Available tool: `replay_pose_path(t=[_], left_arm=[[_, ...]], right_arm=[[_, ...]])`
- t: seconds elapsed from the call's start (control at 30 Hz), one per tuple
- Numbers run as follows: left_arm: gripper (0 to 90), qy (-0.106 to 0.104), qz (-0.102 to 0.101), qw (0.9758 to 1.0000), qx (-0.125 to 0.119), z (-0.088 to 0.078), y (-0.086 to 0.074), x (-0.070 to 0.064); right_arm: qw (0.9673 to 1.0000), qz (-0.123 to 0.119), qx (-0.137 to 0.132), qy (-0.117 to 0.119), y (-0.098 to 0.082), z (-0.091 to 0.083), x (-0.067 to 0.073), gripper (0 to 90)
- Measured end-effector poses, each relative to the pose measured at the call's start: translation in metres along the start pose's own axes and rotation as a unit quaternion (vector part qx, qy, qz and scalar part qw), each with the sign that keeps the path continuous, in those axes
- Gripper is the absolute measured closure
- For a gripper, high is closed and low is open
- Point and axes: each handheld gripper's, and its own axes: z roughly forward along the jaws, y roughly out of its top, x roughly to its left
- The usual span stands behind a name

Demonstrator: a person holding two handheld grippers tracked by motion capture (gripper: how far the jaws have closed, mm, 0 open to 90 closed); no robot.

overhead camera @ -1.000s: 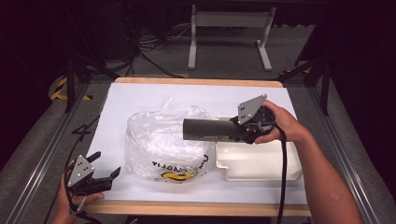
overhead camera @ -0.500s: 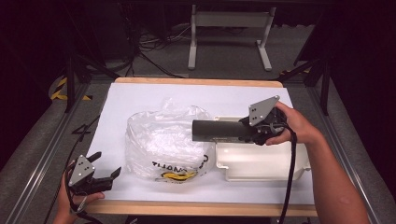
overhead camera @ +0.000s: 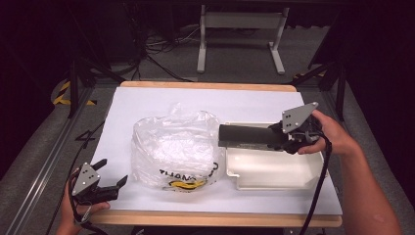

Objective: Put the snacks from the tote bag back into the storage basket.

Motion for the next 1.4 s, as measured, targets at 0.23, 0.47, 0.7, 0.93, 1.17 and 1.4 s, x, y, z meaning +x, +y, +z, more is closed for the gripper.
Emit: replay_pose_path(t=[0.23, 0.47, 0.7, 0.93, 1.17, 1.4], left_arm=[[11.3, -0.001, 0.000, 1.0000, 0.001, 0.000, 0.000, 0.000], [11.3, 0.000, 0.001, 1.0000, 0.002, 0.000, 0.000, 0.000], [11.3, 0.000, 0.001, 1.0000, 0.001, 0.000, 0.000, 0.000], [11.3, 0.000, -0.001, 1.0000, 0.002, 0.000, -0.001, 0.001], [11.3, -0.004, 0.002, 1.0000, 0.003, 0.001, -0.001, 0.001], [11.3, -0.003, 0.002, 1.0000, 0.003, 0.001, -0.001, 0.000]], right_arm=[[1.0000, 0.000, 0.007, 0.004, -0.015, -0.009, 0.002, 42.9], [0.9997, 0.010, 0.022, 0.004, -0.030, -0.011, 0.002, 42.9], [0.9986, 0.017, 0.046, 0.020, -0.043, -0.001, 0.001, 42.9], [0.9966, 0.023, 0.071, 0.036, -0.049, 0.013, -0.002, 42.8], [0.9940, 0.023, 0.092, 0.055, -0.055, 0.030, -0.004, 42.8], [0.9927, 0.024, 0.100, 0.063, -0.059, 0.038, -0.006, 42.8]])
